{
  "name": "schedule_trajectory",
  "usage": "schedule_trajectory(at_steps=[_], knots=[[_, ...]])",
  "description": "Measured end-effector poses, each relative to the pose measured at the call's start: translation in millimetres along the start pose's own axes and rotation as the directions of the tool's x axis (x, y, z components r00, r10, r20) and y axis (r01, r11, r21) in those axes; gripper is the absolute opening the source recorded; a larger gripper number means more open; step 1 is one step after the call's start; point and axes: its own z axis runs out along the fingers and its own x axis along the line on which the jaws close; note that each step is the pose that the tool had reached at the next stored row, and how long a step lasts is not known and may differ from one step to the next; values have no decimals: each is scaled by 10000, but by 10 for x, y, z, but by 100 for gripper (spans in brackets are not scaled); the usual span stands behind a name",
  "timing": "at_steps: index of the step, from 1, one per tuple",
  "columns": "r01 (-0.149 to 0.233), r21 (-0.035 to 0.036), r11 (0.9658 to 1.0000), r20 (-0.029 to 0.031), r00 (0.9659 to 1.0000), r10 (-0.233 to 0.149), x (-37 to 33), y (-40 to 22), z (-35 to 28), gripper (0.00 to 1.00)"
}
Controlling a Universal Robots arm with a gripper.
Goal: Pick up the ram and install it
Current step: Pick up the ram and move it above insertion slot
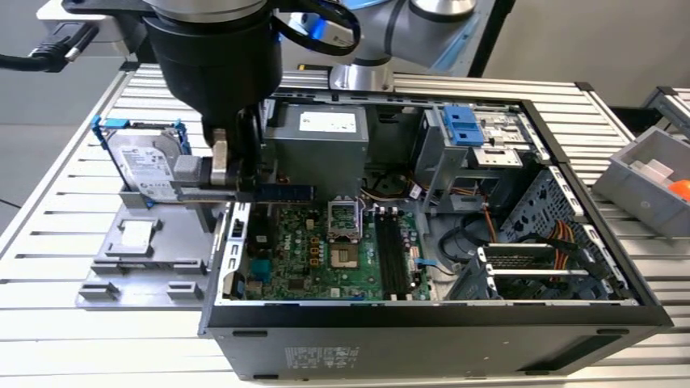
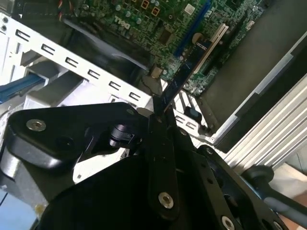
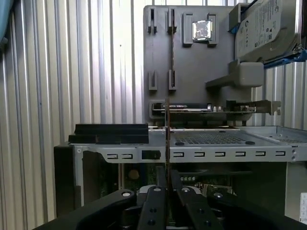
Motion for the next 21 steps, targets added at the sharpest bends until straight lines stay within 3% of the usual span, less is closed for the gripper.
schedule_trajectory(at_steps=[21], knots=[[0, 0, 10000, 0, 10000, 0, -45, -410, 1, 0]])
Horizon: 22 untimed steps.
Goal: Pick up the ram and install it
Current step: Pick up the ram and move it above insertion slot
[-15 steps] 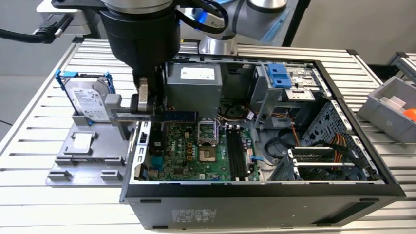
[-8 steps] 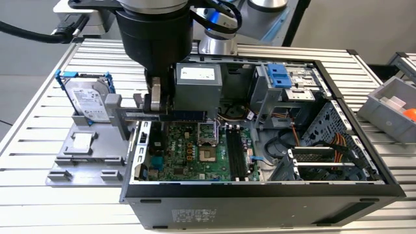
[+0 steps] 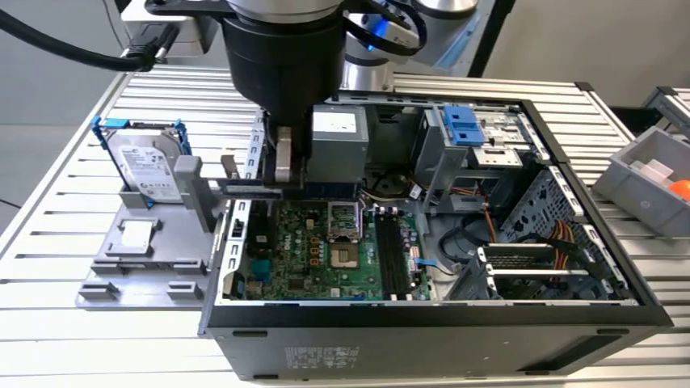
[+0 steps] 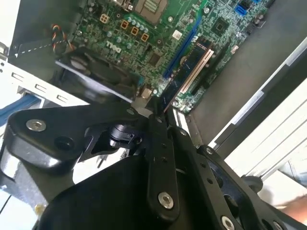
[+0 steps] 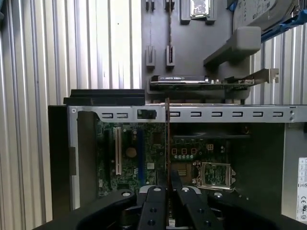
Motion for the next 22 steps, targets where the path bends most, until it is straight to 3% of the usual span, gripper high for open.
schedule_trajectory(at_steps=[22], knots=[[0, 0, 10000, 0, 10000, 0, -109, -348, 3, 0]])
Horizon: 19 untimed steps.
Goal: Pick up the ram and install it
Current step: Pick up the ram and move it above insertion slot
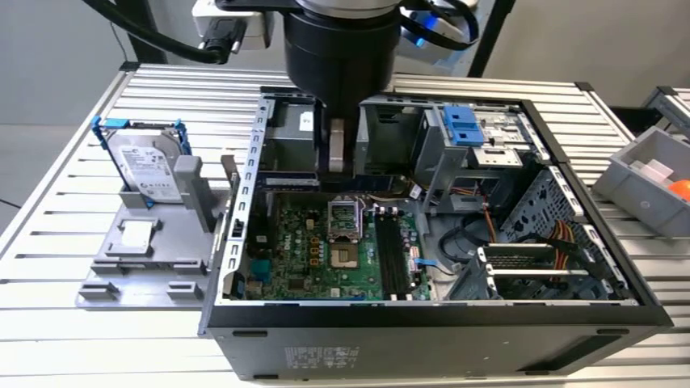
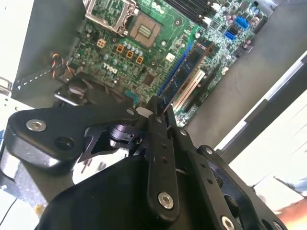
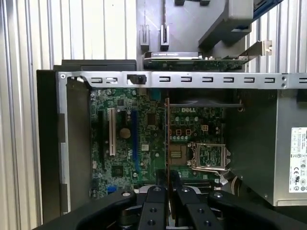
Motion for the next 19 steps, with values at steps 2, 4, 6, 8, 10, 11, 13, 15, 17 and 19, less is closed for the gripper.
schedule_trajectory(at_steps=[2, 4, 6, 8, 10, 11, 13, 15, 17, 19], knots=[[0, 0, 10000, 1, 10000, 0, -14, -28, 1, 0], [0, 0, 10000, 0, 10000, 0, -29, -57, 1, 0], [0, 0, 10000, 1, 10000, 0, -44, -86, 2, 0], [0, 0, 10000, 0, 10000, 0, -59, -115, 2, 0], [0, 0, 10000, 0, 10000, 0, -75, -145, 2, 0], [0, 0, 10000, 0, 10000, 0, -84, -160, 2, 0], [0, 0, 10000, 0, 10000, 0, -101, -190, 3, 0], [-2, 0, 10000, 0, 10000, 2, -119, -217, 4, 0], [-7, 0, 10000, 0, 10000, 7, -140, -242, 4, 0], [-18, 1, 10000, 0, 10000, 18, -166, -266, 5, 0]])
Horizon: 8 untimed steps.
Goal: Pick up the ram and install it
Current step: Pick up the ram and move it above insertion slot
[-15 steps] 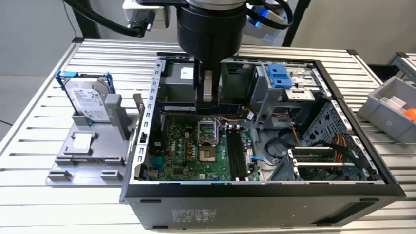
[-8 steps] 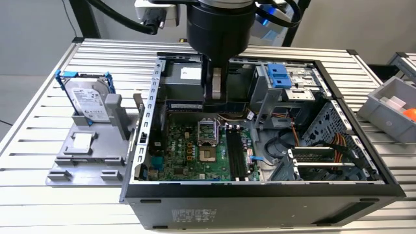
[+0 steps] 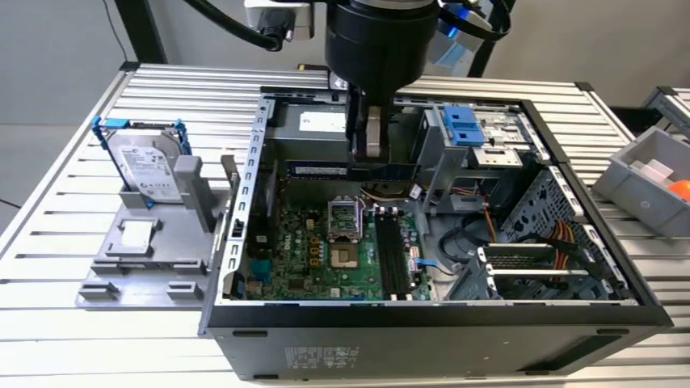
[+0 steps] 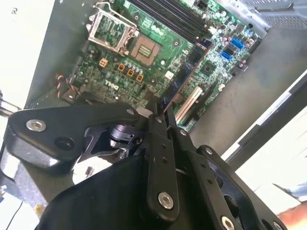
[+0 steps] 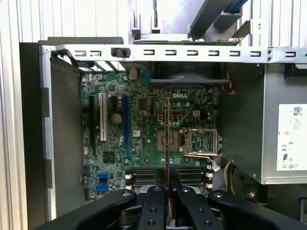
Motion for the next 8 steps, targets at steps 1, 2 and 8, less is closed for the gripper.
schedule_trajectory(at_steps=[1, 2, 8], knots=[[-7, 0, 10000, 0, 10000, 7, -14, -11, 0, 0], [-15, 0, 10000, 0, 10000, 15, -30, -23, 1, 0], [-76, 2, 10000, 0, 10000, 76, -115, -80, 4, 0]])
